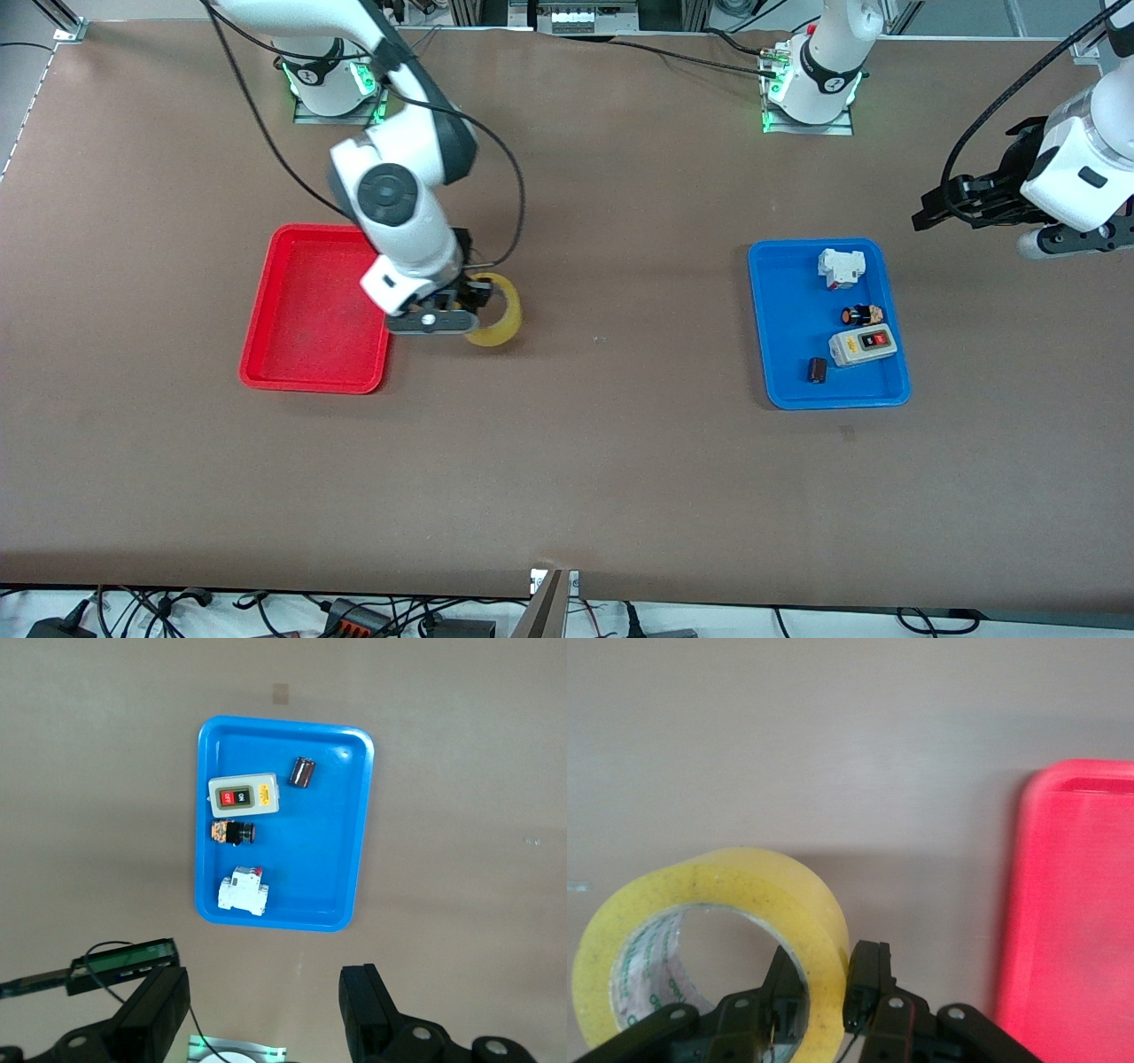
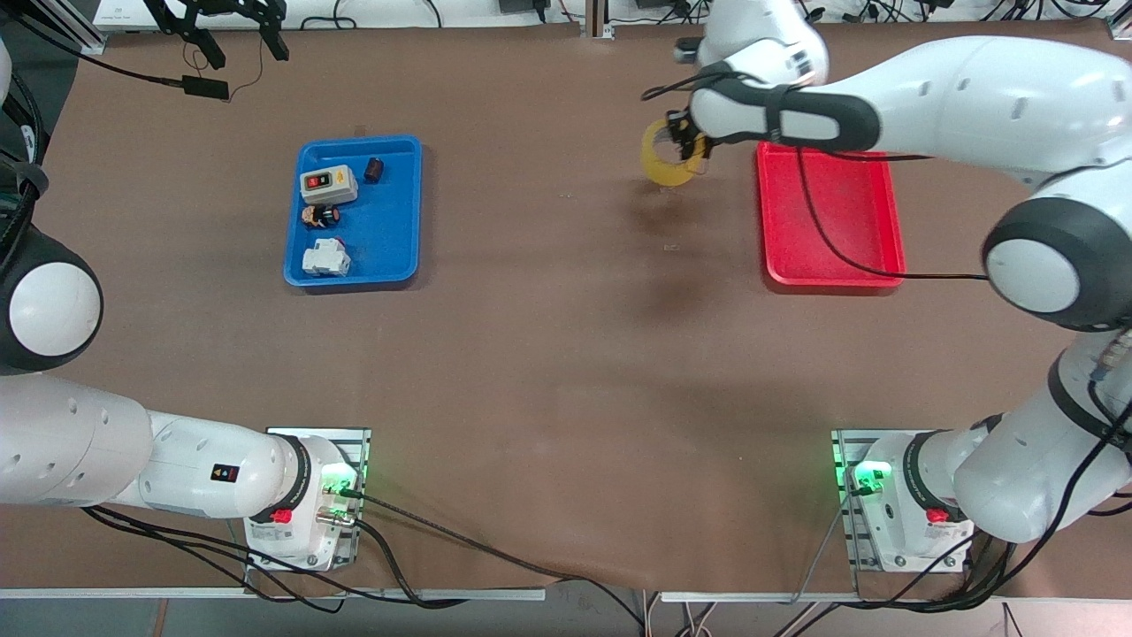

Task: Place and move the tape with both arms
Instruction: 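Move the tape with the right gripper into the red tray and release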

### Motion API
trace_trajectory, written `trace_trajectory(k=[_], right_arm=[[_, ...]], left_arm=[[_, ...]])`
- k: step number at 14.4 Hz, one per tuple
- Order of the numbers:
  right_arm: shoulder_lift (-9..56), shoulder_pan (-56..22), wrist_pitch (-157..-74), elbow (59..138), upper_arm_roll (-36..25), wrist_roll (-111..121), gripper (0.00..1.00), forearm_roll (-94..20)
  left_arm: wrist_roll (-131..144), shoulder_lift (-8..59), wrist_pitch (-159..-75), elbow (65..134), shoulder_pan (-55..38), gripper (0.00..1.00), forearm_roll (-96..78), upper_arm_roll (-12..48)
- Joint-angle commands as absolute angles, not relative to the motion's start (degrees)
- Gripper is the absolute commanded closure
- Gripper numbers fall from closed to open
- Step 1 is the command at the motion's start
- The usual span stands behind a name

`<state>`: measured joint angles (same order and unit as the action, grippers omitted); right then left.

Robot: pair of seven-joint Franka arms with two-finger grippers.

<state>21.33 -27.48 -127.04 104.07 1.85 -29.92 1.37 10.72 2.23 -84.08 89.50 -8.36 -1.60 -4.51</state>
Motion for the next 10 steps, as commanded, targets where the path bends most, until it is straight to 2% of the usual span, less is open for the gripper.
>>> trace_trajectory(k=[1,3,5,7,10], right_arm=[[12.5,-21.21,-128.84,115.28,2.55,-25.94,0.98,1.49],[10.47,-16.99,-130.25,120.13,2.55,-22.26,0.99,1.49],[8.88,-12.59,-131.73,124.61,2.55,-16.99,0.99,1.49],[7.74,-9.24,-136.91,130.05,2.55,-11.54,0.99,1.49],[9.14,-3.27,-141.4,133.5,2.55,-2.13,0.98,1.49]], left_arm=[[4.23,1.58,-83.14,89.03,-8.88,0.0,-0.79,-4.48],[4.31,2.02,-83.23,87.46,-8.88,0.0,-1.31,-4.39],[4.13,4.56,-82.71,82.72,-9.14,0.0,-2.37,-4.31],[3.95,4.83,-82.35,82.27,-9.14,0.0,-2.72,-4.31],[4.13,5.36,-81.92,82.44,-8.79,0.0,-2.29,-4.39]])
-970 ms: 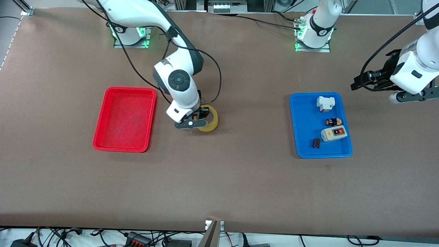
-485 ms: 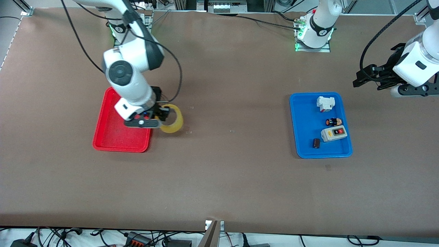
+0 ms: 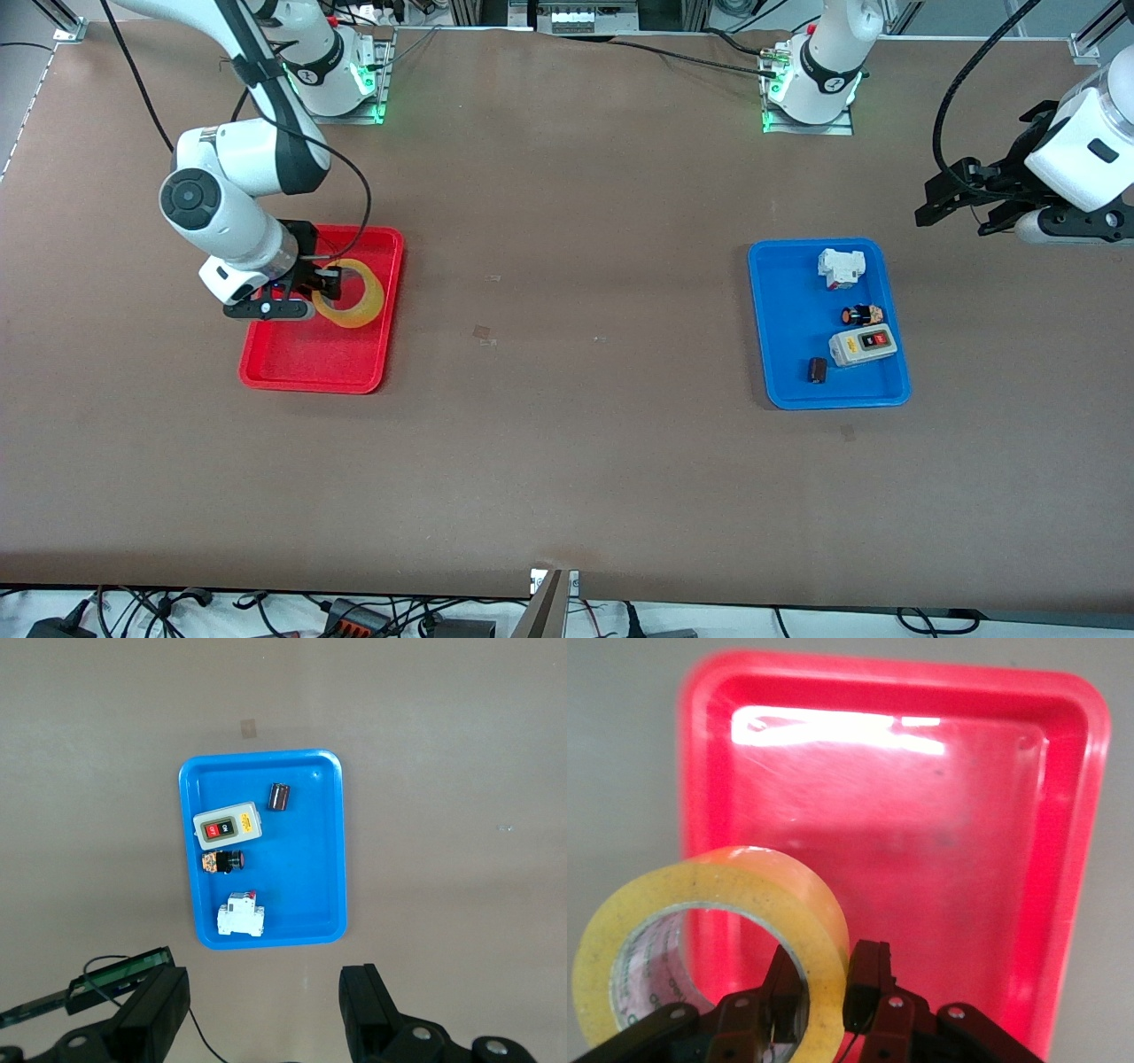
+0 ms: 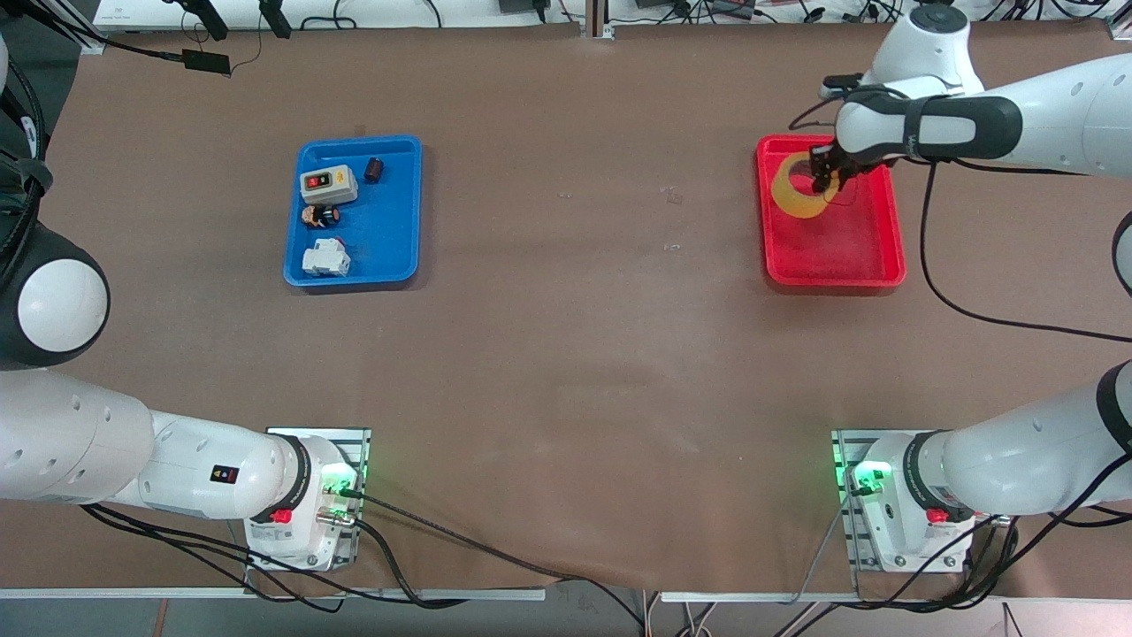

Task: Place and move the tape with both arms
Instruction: 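Move the tape with the right gripper into the red tray and release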

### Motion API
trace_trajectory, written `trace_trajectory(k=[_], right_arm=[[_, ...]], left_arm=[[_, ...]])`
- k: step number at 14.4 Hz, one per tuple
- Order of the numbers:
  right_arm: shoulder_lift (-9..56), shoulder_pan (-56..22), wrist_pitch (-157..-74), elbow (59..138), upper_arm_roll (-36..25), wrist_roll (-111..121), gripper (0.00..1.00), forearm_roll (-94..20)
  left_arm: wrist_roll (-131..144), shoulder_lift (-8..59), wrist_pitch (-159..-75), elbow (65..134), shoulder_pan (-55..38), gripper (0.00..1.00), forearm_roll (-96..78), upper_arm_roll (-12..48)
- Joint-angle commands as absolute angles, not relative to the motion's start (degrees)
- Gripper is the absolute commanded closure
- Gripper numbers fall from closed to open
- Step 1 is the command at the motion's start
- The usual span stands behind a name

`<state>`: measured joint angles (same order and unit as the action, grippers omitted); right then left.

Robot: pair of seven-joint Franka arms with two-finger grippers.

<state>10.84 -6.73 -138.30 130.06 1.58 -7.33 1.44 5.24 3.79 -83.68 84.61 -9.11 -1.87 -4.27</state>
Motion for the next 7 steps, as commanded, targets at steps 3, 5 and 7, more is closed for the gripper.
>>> trace_trajectory(k=[3,5,7], right_arm=[[12.38,-0.79,-144.57,134.21,2.55,-0.62,0.97,1.41],[14.58,-0.62,-147.47,134.21,2.55,-0.53,0.96,1.41],[16.34,-0.44,-150.37,134.12,2.55,-0.53,0.93,1.41]], left_arm=[[3.95,6.23,-81.56,82.62,-10.01,0.0,-2.11,-4.22],[4.13,6.33,-81.56,82.71,-10.46,0.0,-1.93,-4.22],[4.13,6.15,-81.39,82.71,-10.37,0.0,-2.02,-4.22]])
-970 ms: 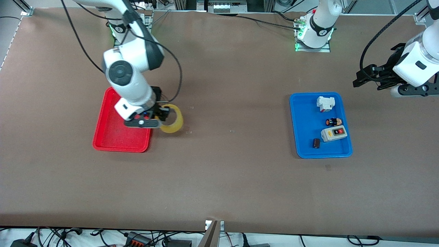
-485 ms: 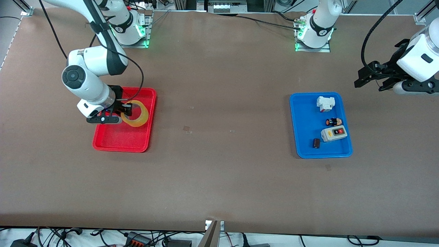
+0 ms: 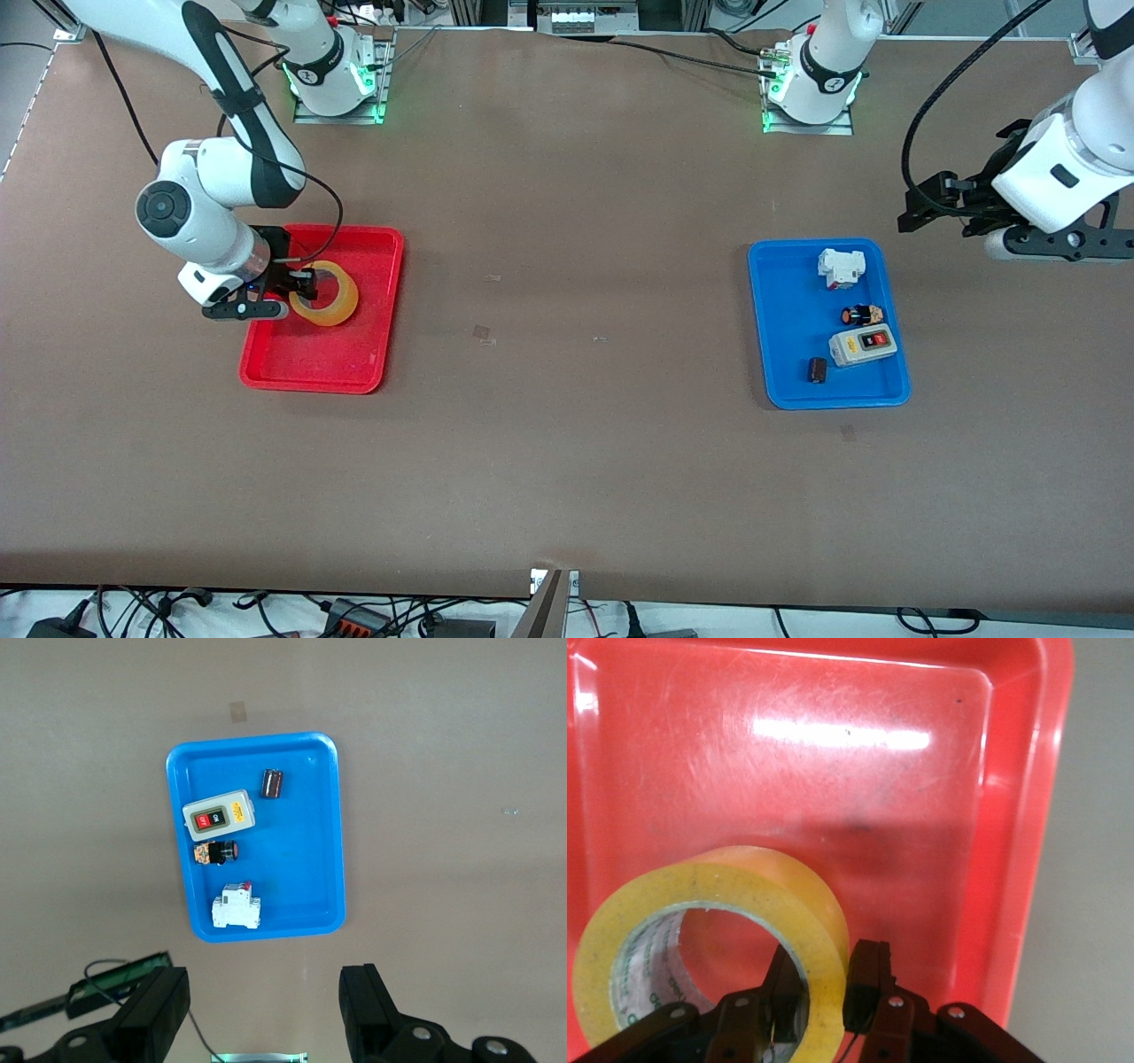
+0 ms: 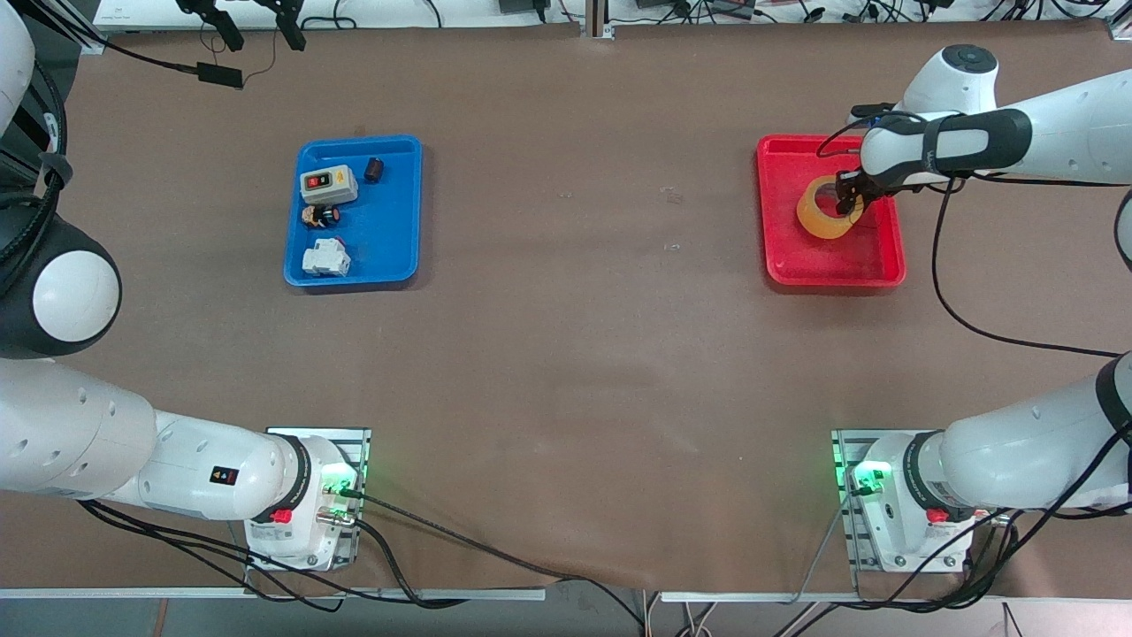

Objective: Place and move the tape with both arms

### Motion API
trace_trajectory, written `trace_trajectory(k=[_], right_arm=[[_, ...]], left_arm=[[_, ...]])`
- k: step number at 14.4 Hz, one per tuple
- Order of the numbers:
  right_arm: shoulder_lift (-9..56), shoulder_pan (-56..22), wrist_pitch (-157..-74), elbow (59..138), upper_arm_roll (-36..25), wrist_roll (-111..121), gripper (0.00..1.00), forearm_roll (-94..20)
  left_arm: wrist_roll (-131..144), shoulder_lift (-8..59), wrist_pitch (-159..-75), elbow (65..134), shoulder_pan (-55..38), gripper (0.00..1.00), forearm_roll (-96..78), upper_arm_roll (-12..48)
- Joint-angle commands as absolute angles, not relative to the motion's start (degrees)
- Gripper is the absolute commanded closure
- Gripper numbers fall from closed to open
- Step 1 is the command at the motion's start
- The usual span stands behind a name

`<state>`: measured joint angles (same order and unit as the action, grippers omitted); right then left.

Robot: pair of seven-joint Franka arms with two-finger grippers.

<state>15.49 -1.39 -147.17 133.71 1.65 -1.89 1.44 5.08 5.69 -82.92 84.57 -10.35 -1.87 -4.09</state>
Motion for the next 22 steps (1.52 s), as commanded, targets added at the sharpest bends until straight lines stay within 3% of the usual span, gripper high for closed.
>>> trace_trajectory(k=[1,2,4,7,12,22], right_arm=[[16.7,-0.44,-150.73,134.12,2.46,-0.44,0.9,1.41],[16.7,-0.35,-150.73,134.03,2.46,-0.27,0.8,1.41],[16.7,0.78,-150.64,133.95,2.46,-0.44,0.25,1.41],[15.83,1.31,-150.56,133.16,2.46,-1.23,0.04,1.32],[8.71,1.76,-147.5,129.83,2.46,-0.62,0.01,1.23],[5.45,1.93,-96.55,92.4,2.64,-5.71,0.01,0.97]], left_arm=[[4.13,6.15,-81.39,82.71,-10.37,0.0,-1.93,-4.22],[4.13,6.15,-81.39,83.14,-10.63,0.0,-1.32,-3.96],[4.39,4.14,-81.91,86.2,-10.81,0.0,0.7,-2.47],[4.66,0.45,-84.63,90.69,-9.85,0.0,0.44,-2.28],[4.57,0.44,-84.64,89.91,-7.65,0.0,0.09,-2.64],[4.48,0.79,-85.52,89.82,-5.46,0.0,-0.7,-1.41]])
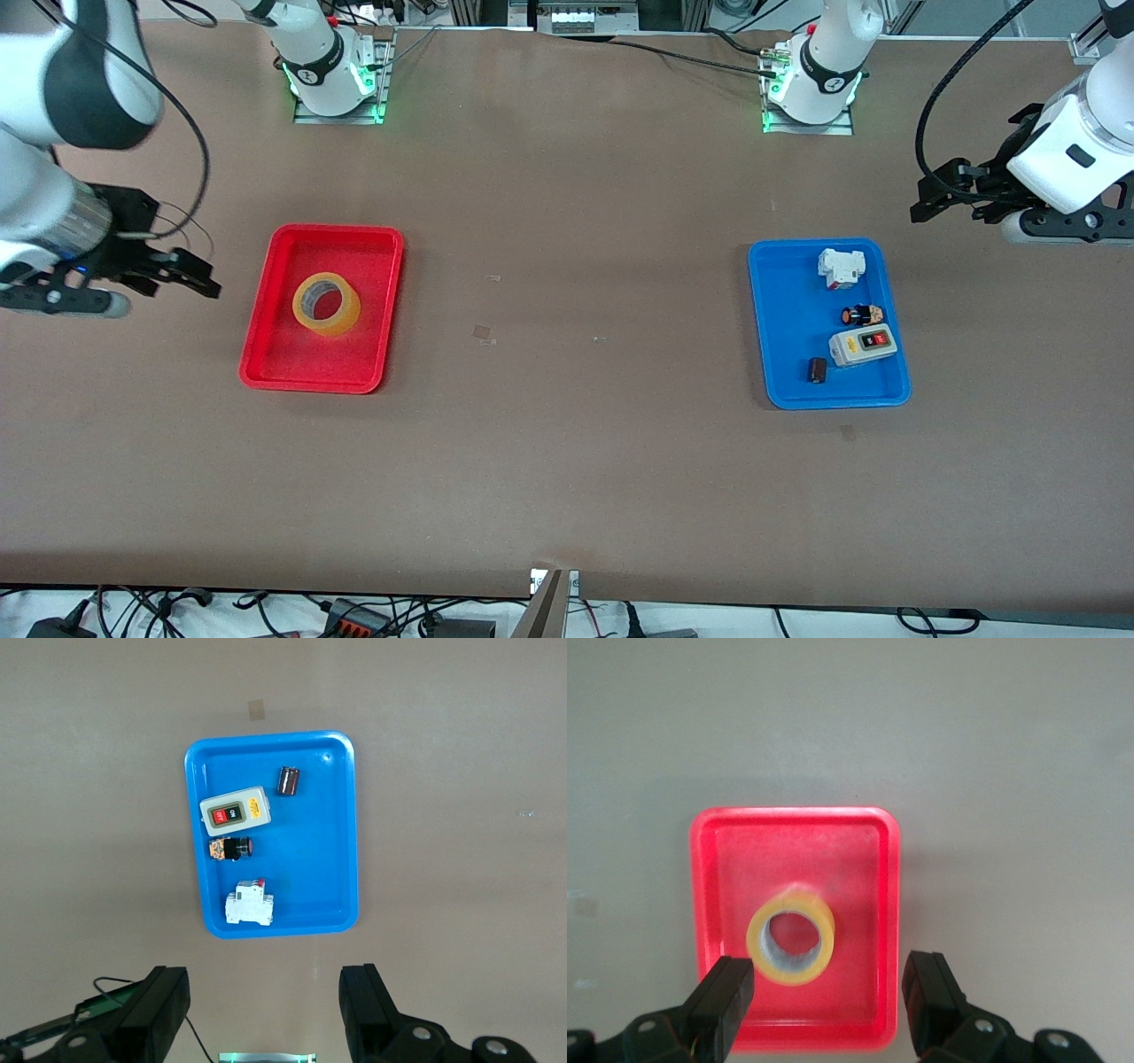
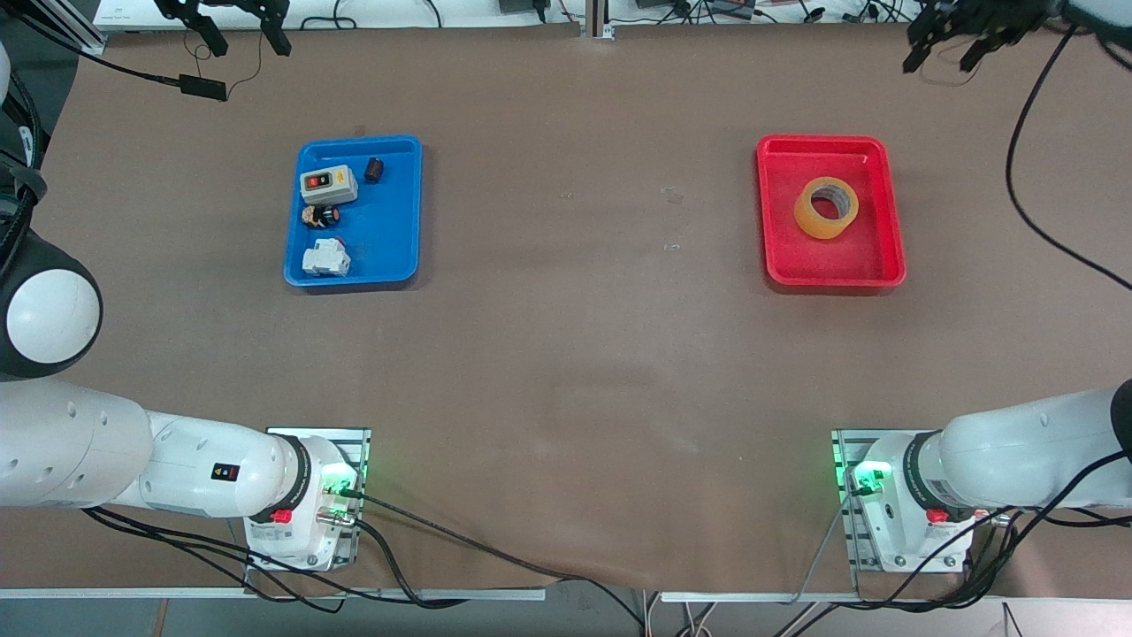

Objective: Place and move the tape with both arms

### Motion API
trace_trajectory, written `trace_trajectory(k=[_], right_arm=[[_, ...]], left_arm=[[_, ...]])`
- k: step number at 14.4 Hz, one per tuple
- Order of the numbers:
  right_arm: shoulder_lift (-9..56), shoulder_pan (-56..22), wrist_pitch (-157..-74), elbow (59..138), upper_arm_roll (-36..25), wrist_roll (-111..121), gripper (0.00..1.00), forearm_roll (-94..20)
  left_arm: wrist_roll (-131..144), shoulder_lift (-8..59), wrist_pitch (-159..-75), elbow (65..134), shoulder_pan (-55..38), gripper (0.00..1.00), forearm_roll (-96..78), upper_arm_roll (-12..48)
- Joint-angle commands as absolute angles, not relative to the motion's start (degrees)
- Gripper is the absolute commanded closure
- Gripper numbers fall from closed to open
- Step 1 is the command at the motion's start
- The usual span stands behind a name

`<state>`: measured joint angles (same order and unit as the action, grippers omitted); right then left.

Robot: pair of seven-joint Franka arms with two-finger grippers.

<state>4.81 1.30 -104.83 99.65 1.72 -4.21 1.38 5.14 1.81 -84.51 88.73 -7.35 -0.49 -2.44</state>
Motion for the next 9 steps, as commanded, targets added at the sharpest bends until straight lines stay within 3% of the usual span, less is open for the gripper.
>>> trace_trajectory(k=[1,5,9], right_arm=[[3.8,2.02,-94.85,92.2,2.55,-7.02,0.01,0.88],[-1.66,1.85,-90.26,91.94,2.99,-6.34,0.01,1.14],[0.0,1.67,-86.32,85.62,3.08,-5.98,0.01,1.06]], left_arm=[[4.48,0.79,-85.78,89.65,-4.41,0.0,-0.88,-1.23],[4.39,1.41,-86.31,88.6,-2.11,0.0,-1.76,0.17],[4.48,1.41,-86.31,88.42,-2.2,0.0,-1.67,0.09]])
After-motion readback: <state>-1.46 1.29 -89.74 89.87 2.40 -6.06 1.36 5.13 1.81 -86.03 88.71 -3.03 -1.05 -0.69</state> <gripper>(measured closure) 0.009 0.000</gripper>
